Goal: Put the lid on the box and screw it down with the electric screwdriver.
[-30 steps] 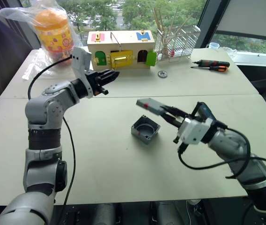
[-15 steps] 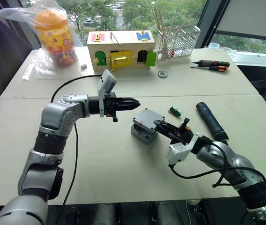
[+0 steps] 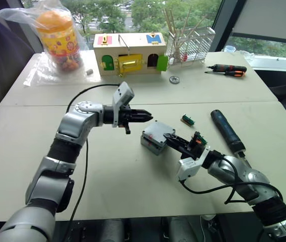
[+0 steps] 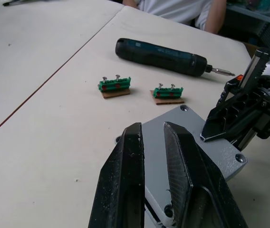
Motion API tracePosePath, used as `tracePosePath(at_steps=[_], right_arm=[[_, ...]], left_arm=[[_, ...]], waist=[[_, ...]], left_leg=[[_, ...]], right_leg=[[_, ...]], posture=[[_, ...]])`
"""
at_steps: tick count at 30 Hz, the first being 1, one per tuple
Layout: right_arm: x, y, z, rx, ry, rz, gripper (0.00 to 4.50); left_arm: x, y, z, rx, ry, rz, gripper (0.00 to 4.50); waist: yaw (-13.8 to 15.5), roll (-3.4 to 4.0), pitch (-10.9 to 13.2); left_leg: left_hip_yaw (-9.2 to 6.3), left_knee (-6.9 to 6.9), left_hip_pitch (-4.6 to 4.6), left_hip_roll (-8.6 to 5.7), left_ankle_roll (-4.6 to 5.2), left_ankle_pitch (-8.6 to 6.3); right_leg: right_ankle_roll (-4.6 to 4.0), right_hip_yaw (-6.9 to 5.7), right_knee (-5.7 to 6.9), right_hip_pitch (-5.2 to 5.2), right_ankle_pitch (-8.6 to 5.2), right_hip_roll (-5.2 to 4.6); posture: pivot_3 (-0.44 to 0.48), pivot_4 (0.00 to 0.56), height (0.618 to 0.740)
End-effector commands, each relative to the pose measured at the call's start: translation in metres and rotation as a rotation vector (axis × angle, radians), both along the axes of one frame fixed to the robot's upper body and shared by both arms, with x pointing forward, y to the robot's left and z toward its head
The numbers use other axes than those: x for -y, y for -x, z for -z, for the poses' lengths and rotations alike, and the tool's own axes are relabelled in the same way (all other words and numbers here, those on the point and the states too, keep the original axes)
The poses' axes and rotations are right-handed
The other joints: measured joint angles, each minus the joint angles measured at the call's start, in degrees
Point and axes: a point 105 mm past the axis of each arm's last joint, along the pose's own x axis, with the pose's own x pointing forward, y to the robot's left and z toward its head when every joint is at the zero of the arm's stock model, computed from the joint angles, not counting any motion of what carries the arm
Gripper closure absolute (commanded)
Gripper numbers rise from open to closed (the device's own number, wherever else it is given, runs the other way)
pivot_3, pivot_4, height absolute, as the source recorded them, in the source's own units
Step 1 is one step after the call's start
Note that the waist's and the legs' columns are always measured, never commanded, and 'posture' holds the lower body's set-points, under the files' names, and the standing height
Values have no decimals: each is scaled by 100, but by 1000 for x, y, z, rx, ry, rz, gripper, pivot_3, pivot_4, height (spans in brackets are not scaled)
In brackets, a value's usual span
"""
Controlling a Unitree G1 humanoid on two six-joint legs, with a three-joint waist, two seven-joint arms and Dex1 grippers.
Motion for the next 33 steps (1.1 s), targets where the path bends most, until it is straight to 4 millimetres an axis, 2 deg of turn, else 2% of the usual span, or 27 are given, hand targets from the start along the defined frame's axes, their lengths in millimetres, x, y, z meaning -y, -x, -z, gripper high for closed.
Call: tracePosePath(at_steps=[1, 12, 19, 33], right_arm=[[-4, 2, -4, 23, -12, -20, 4373], [-6, -2, -8, 45, -34, -13, 4373], [-5, -2, 6, -3, 7, -11, 4373], [-2, 0, 19, -36, 19, -3, 4373]], left_arm=[[3, 1, -11, 46, 4, 22, 3807], [4, 2, -10, 45, 7, 19, 3807], [6, 3, -8, 43, 5, 22, 3807], [16, 5, 18, 82, -112, 60, 3807]], waist=[[2, 0, 0], [3, 0, 0], [5, 0, 0], [4, 0, -1]], left_leg=[[0, 0, 0, 0, 0, 0], [-1, 0, 0, 1, 0, 0], [-1, 1, 0, 1, 0, 0], [0, 1, 5, 0, 0, 0]], right_leg=[[0, 0, 0, 0, 0, 0], [0, 0, 0, 0, 0, 0], [0, 0, 0, 0, 0, 0], [0, 0, 0, 6, 0, 0]], posture=[[0, 150, 711], [0, 150, 711], [0, 150, 711], [0, 150, 711]])
